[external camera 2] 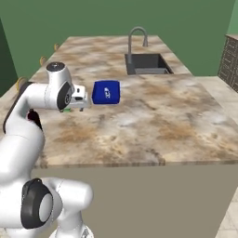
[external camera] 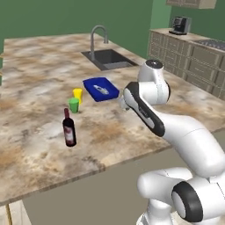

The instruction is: Place the drinks on the dining counter in a tight cluster.

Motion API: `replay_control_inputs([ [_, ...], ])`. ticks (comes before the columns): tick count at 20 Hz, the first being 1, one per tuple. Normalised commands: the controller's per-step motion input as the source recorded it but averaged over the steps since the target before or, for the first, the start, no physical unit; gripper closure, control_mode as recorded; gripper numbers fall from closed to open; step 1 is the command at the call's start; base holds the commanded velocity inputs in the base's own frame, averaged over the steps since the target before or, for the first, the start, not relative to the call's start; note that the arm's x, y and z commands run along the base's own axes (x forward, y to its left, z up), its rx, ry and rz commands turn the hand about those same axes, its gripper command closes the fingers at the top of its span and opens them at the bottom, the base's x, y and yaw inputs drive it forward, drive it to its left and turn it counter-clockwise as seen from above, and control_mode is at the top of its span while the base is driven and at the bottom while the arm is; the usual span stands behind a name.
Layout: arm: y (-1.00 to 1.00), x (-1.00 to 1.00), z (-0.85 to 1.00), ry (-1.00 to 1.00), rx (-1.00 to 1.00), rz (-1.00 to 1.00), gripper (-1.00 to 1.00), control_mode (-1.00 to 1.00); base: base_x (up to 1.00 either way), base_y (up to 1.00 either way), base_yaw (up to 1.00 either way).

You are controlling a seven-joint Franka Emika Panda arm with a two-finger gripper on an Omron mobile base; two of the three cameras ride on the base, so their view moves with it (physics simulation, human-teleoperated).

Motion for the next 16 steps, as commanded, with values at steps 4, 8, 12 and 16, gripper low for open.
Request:
replay_control_inputs([
  [4,0.0,0.0,0.0,0.0,0.0,0.0,-1.0,1.0,-0.51,-0.49,-0.01],
  [8,0.0,0.0,0.0,0.0,0.0,0.0,-1.0,1.0,-0.39,-1.0,-0.23],
  [12,0.0,0.0,0.0,0.0,0.0,0.0,-1.0,1.0,0.16,-1.0,-0.44],
  [16,0.0,0.0,0.0,0.0,0.0,0.0,-1.0,1.0,0.39,-0.97,-0.48],
])
